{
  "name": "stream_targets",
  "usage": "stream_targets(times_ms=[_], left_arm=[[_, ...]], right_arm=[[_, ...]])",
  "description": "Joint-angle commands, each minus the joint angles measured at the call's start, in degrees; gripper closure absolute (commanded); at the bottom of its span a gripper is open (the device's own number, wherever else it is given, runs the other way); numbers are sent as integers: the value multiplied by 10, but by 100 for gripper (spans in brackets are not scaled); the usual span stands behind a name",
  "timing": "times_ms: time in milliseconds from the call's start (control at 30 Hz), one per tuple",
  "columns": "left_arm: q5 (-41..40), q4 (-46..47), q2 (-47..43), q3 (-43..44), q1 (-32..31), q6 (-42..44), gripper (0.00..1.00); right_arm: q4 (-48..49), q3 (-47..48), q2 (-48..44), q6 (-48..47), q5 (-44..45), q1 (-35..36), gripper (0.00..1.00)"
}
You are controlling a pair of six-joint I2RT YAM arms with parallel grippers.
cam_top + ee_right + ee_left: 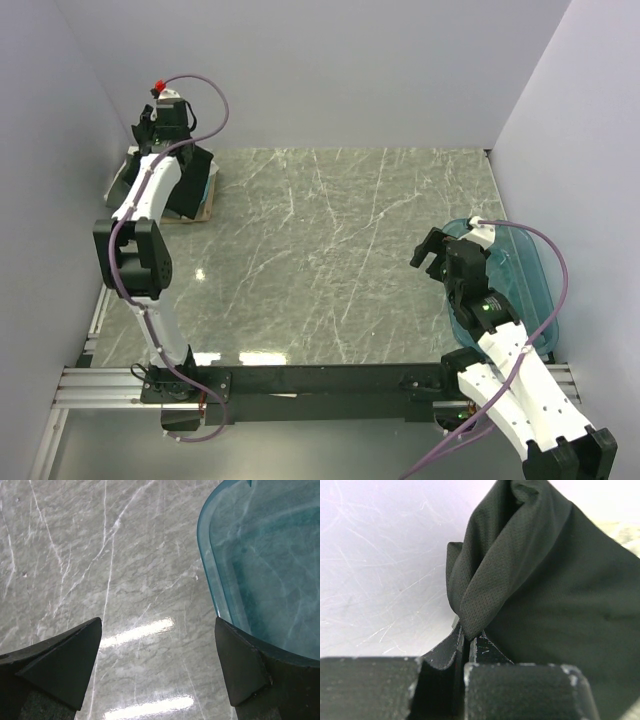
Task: Fold and stack the t-shirts
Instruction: Neatly place the folded tshirt to the corner, then reset both grippers
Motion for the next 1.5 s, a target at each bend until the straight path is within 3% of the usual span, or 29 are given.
stream_targets(times_ms=[0, 733, 767, 800, 867, 900, 933, 1167, 1300, 1467], left_arm=[[-51, 74, 7, 11, 22, -12, 99], [-67, 88, 114, 58, 95, -62, 99], [-74, 94, 114, 56, 95, -58, 96], [-73, 96, 115, 56, 95, -57, 82], [-76, 95, 115, 60, 96, -61, 65], [-76, 88, 117, 64, 95, -64, 23], [-78, 81, 117, 68, 95, -69, 1], [-17, -6, 74, 116, 94, -165, 0], [36, -41, -4, 108, 88, -224, 0], [139, -58, -101, 15, 73, -382, 1]], right_arm=[[11, 5, 4, -1, 21, -1, 0], [-4, 19, 26, 0, 61, -1, 0], [-4, 19, 27, 1, 63, -1, 0], [-5, 20, 27, 1, 63, -1, 0], [-6, 20, 27, 1, 65, -1, 0], [-7, 20, 27, 1, 66, -1, 0], [-7, 19, 25, 1, 66, -1, 0], [-6, 18, 17, 1, 65, -1, 0], [-3, 19, 21, 0, 55, -1, 0], [13, 19, 27, -14, 7, -1, 0]])
